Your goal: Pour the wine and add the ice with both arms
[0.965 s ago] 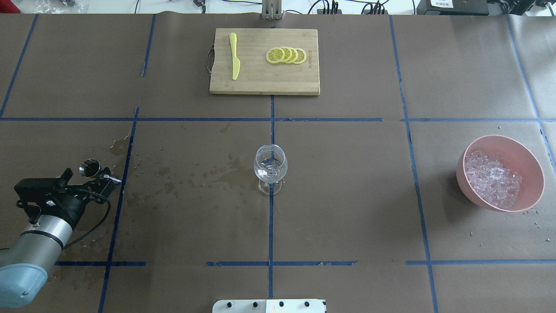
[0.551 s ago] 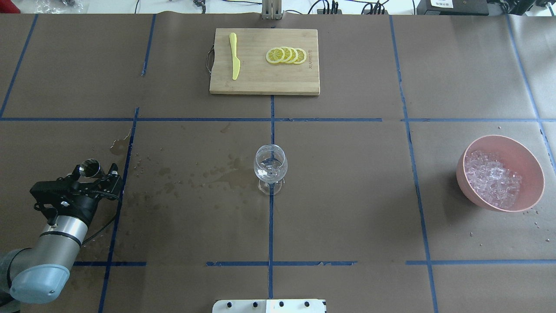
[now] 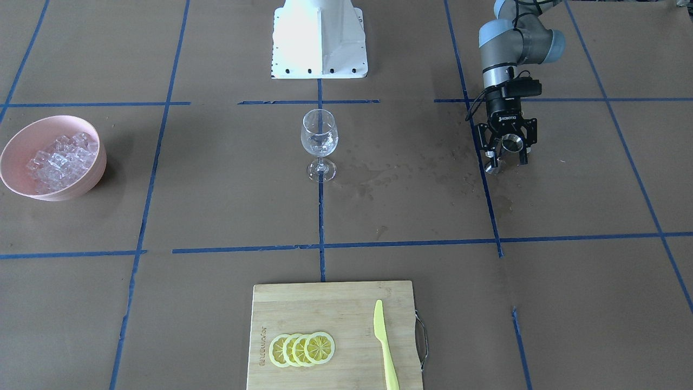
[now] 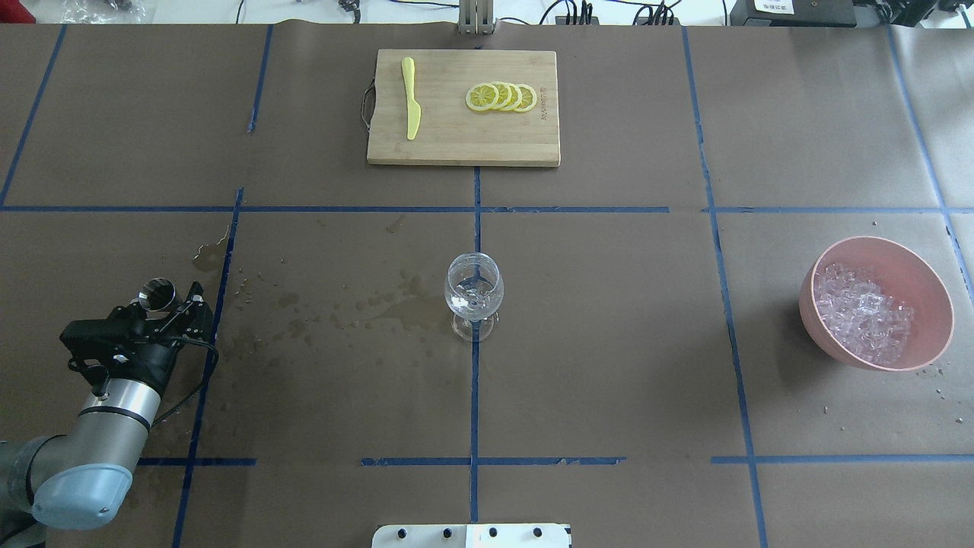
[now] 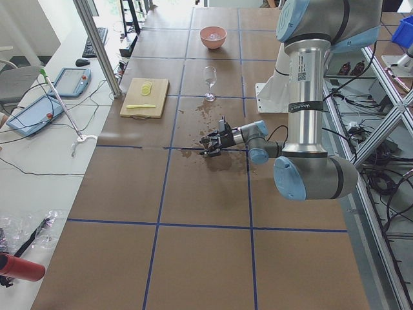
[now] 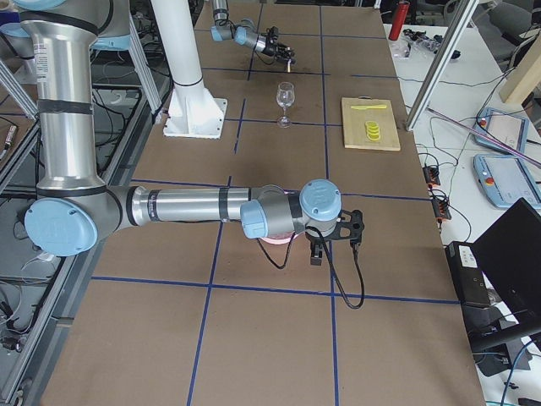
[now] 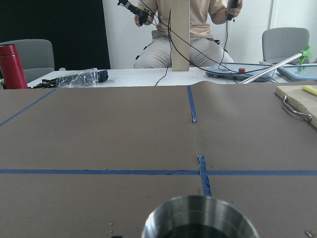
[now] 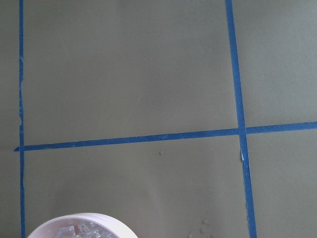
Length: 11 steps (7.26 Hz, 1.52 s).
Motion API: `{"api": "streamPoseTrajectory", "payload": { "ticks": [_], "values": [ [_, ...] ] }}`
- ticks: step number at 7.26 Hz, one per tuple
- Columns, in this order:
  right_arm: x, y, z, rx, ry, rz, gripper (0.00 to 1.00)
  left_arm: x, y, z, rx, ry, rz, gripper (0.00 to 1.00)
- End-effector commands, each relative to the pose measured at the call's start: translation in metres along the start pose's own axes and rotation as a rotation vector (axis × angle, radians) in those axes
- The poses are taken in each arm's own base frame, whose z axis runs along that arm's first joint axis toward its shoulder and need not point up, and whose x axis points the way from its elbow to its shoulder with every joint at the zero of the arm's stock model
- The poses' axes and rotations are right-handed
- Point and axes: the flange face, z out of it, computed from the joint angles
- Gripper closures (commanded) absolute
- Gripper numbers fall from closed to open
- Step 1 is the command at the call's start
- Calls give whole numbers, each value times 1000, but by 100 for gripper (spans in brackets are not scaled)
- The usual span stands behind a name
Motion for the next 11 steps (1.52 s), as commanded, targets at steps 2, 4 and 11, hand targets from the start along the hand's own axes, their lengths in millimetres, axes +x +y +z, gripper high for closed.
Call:
{"api": "streamPoseTrajectory", "payload": {
  "ticks": [2, 4, 11],
  "values": [
    [1, 1, 1, -2, 0, 2, 0, 6, 13, -1, -11, 7, -9, 32],
    [3, 2, 1, -4, 0, 5, 0, 9, 18, -4, -20, 14, -15, 40],
    [4, 4, 2, -5, 0, 7, 0, 11, 13, -8, -20, 22, -35, 89]
  ]
}}
